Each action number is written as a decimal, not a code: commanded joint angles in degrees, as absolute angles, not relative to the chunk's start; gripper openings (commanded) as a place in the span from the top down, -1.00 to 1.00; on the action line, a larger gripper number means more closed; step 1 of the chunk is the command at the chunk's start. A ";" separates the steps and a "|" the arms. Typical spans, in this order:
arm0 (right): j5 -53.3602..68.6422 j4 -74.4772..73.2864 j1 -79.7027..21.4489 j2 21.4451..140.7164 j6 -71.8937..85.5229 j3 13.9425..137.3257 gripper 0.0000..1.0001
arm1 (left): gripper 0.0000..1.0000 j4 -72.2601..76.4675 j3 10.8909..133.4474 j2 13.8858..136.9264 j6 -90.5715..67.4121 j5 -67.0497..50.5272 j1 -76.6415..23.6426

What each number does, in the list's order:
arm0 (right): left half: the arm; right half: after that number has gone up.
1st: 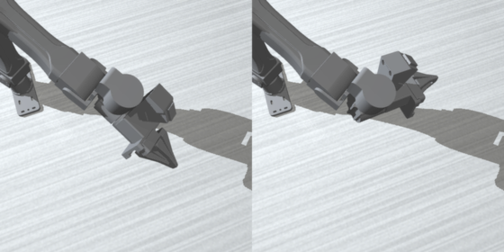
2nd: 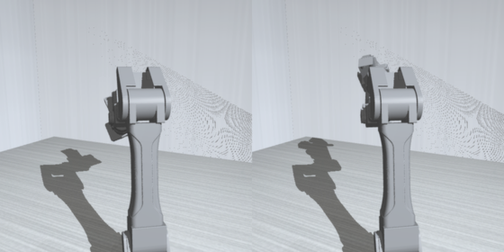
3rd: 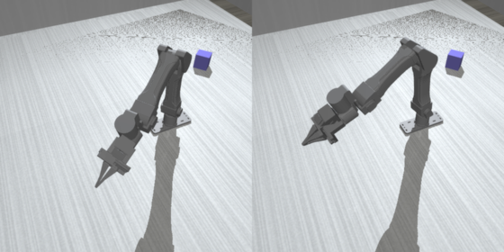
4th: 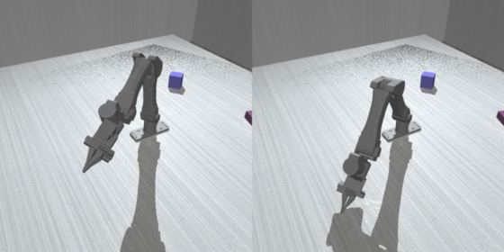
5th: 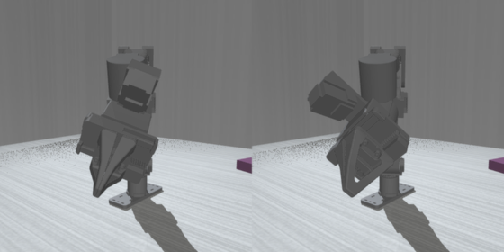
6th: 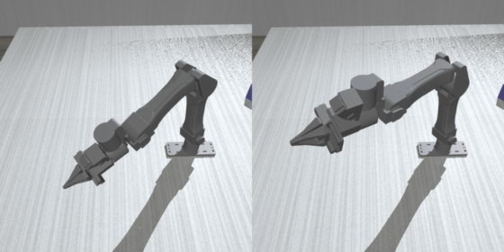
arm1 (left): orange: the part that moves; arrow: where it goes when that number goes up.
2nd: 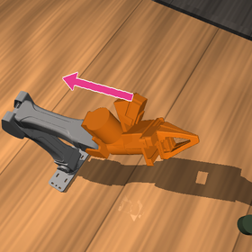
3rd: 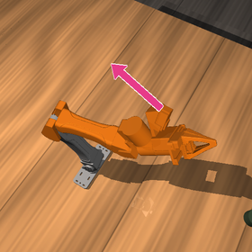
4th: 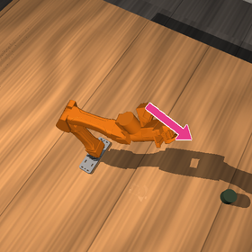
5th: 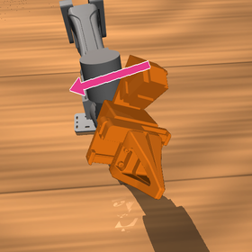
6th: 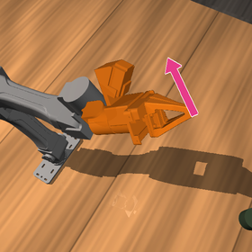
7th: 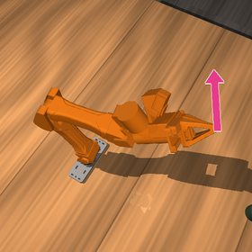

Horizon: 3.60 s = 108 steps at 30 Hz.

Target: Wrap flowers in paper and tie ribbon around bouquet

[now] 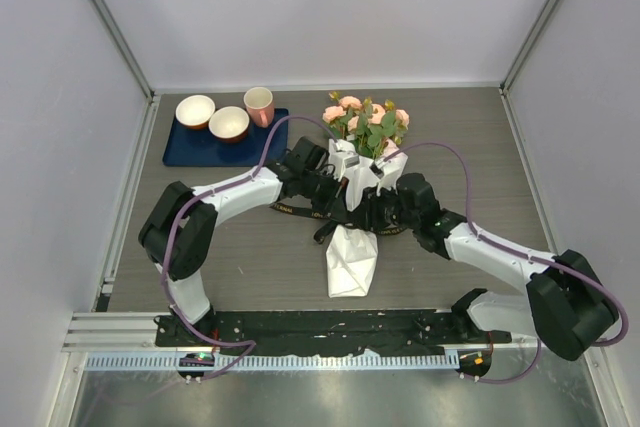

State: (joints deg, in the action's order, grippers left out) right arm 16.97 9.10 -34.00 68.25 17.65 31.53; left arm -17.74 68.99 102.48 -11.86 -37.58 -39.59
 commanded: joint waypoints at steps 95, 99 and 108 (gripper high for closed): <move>-32.69 -11.52 -26.47 76.99 48.86 37.80 1.00 | 1.00 -31.91 42.82 80.15 -49.65 2.08 -25.93; -32.35 -9.15 -21.29 79.45 50.27 35.78 1.00 | 1.00 -29.28 39.03 79.45 -50.80 5.88 -24.70; -31.38 -2.64 -11.35 80.59 52.47 33.32 1.00 | 0.99 -28.31 38.06 78.22 -49.31 5.89 -18.02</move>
State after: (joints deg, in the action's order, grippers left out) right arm -14.72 -4.05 -19.18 79.83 52.86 35.42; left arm -18.68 40.25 79.61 -52.77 -6.46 -22.87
